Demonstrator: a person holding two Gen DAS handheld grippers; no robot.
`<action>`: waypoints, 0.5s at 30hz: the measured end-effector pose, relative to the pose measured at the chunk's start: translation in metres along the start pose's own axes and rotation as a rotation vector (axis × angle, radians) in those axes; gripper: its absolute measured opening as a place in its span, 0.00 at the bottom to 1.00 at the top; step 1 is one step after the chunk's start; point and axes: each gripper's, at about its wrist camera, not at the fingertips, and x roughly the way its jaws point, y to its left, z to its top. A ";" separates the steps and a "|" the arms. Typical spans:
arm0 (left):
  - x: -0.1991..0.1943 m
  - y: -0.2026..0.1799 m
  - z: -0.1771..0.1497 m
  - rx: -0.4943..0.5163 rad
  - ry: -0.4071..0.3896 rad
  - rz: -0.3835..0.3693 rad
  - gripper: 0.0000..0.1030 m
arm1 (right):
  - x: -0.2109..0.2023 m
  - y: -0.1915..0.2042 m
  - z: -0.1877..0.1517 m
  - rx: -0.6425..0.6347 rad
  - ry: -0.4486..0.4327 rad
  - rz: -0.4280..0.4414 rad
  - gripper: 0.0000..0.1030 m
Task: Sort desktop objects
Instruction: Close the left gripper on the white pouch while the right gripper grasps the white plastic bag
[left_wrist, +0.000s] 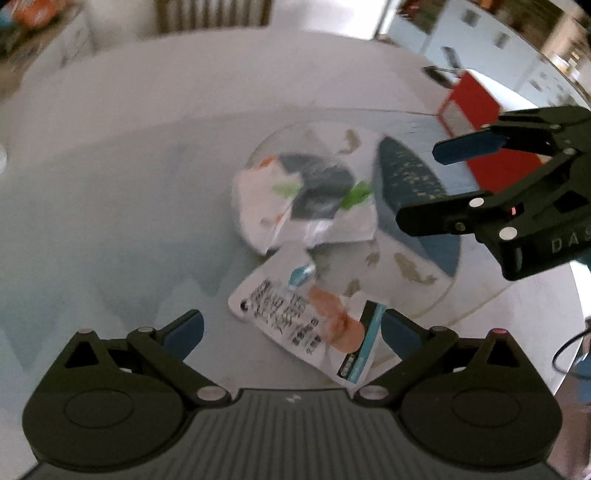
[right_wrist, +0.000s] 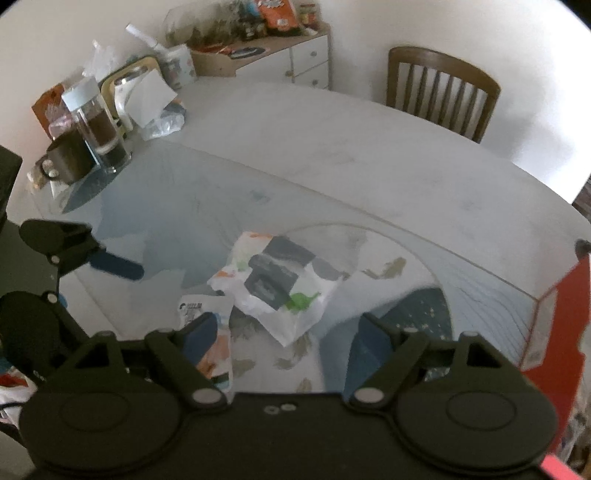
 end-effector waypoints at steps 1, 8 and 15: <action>0.003 0.001 -0.001 -0.019 0.010 -0.005 1.00 | 0.004 0.001 0.001 -0.007 0.006 0.001 0.81; 0.020 -0.003 -0.002 -0.106 0.028 0.015 1.00 | 0.029 0.000 0.014 -0.055 0.042 0.009 0.81; 0.033 -0.007 0.002 -0.186 0.019 0.076 1.00 | 0.052 0.001 0.025 -0.095 0.070 0.022 0.81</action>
